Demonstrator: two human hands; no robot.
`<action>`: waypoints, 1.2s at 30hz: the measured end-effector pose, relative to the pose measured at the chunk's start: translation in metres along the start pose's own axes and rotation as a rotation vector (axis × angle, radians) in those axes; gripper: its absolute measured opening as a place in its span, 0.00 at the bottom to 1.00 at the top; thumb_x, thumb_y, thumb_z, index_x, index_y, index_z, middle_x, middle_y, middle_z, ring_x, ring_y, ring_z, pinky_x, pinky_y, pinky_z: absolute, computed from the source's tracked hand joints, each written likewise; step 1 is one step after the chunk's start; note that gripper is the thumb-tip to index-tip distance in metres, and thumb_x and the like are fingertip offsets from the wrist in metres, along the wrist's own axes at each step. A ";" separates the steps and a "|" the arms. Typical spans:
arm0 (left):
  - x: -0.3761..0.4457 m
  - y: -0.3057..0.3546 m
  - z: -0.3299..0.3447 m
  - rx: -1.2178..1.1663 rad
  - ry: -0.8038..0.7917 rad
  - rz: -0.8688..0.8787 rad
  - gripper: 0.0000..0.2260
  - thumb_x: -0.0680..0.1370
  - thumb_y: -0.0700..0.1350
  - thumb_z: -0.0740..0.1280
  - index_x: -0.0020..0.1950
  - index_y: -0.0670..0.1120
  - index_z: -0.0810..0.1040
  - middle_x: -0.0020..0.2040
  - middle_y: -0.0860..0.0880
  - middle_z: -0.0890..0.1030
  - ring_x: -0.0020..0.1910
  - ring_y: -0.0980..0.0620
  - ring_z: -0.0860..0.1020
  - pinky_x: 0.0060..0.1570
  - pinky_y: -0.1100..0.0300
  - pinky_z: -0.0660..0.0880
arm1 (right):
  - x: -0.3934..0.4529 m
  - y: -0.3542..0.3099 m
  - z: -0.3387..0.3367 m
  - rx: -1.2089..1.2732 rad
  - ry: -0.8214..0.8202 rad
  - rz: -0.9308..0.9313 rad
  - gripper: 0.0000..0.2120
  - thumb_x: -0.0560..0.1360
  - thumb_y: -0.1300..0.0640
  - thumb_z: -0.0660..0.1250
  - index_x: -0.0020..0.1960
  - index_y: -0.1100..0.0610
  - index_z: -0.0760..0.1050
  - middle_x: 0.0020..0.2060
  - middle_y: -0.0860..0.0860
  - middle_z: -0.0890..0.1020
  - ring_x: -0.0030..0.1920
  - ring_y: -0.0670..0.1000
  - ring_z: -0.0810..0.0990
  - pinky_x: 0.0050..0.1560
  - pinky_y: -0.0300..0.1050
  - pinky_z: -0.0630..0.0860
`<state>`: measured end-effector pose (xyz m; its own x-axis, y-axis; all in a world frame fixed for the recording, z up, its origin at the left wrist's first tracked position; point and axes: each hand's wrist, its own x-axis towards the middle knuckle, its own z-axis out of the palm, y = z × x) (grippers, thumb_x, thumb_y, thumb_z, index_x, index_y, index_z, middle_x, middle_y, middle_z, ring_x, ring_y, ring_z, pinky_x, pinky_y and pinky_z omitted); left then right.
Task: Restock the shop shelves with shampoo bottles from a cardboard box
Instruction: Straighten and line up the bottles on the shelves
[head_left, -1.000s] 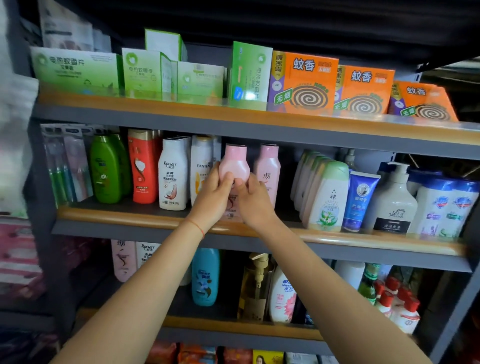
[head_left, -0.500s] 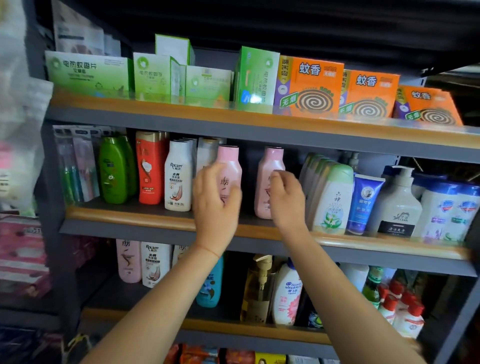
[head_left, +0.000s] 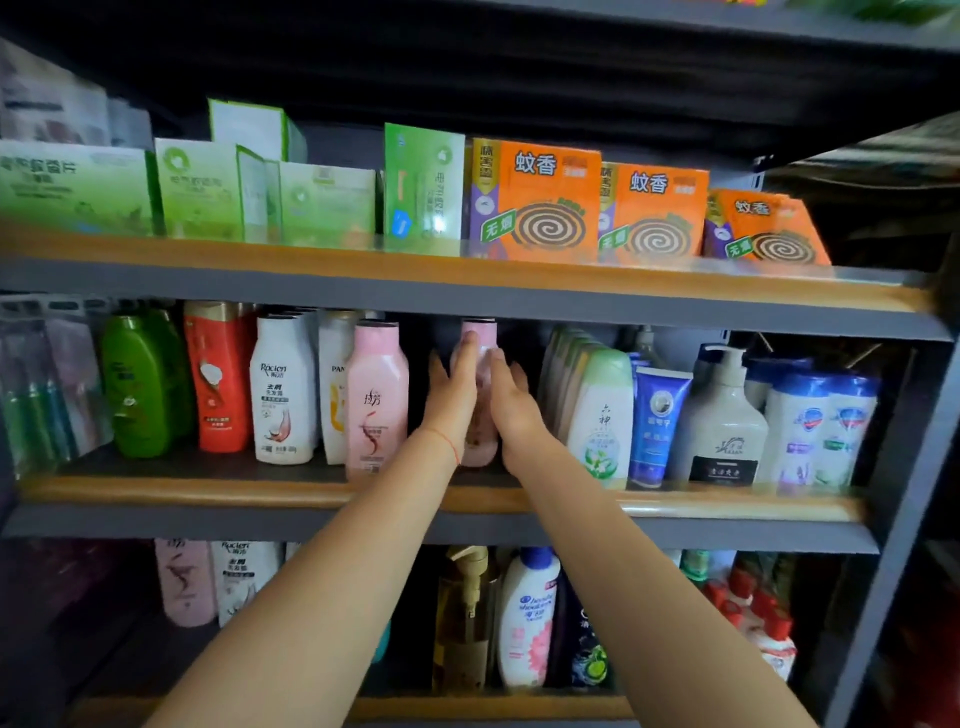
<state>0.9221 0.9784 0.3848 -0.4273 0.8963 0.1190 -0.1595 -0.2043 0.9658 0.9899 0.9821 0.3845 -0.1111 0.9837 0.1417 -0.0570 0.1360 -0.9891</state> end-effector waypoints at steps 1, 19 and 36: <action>0.004 -0.001 0.001 -0.020 -0.023 -0.011 0.42 0.67 0.75 0.63 0.76 0.55 0.64 0.66 0.52 0.76 0.61 0.48 0.78 0.61 0.49 0.74 | 0.003 0.001 0.001 0.003 -0.012 -0.007 0.33 0.80 0.36 0.55 0.80 0.48 0.53 0.64 0.54 0.76 0.61 0.55 0.77 0.61 0.50 0.74; -0.042 -0.003 -0.002 0.132 -0.225 0.036 0.30 0.75 0.70 0.63 0.71 0.55 0.67 0.57 0.53 0.80 0.53 0.54 0.81 0.45 0.57 0.78 | -0.053 0.009 -0.041 -0.283 0.012 -0.264 0.16 0.84 0.47 0.53 0.68 0.52 0.66 0.57 0.51 0.78 0.53 0.49 0.77 0.53 0.45 0.74; -0.050 -0.006 0.025 0.119 -0.286 -0.006 0.33 0.74 0.71 0.63 0.71 0.52 0.68 0.57 0.49 0.82 0.53 0.50 0.83 0.50 0.54 0.79 | -0.079 0.040 -0.072 -0.812 0.370 -0.750 0.21 0.79 0.61 0.61 0.72 0.58 0.66 0.57 0.54 0.74 0.44 0.58 0.79 0.33 0.48 0.74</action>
<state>0.9669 0.9445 0.3786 -0.1561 0.9752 0.1569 -0.0486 -0.1662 0.9849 1.0676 0.9180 0.3307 -0.0148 0.5806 0.8141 0.6816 0.6016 -0.4166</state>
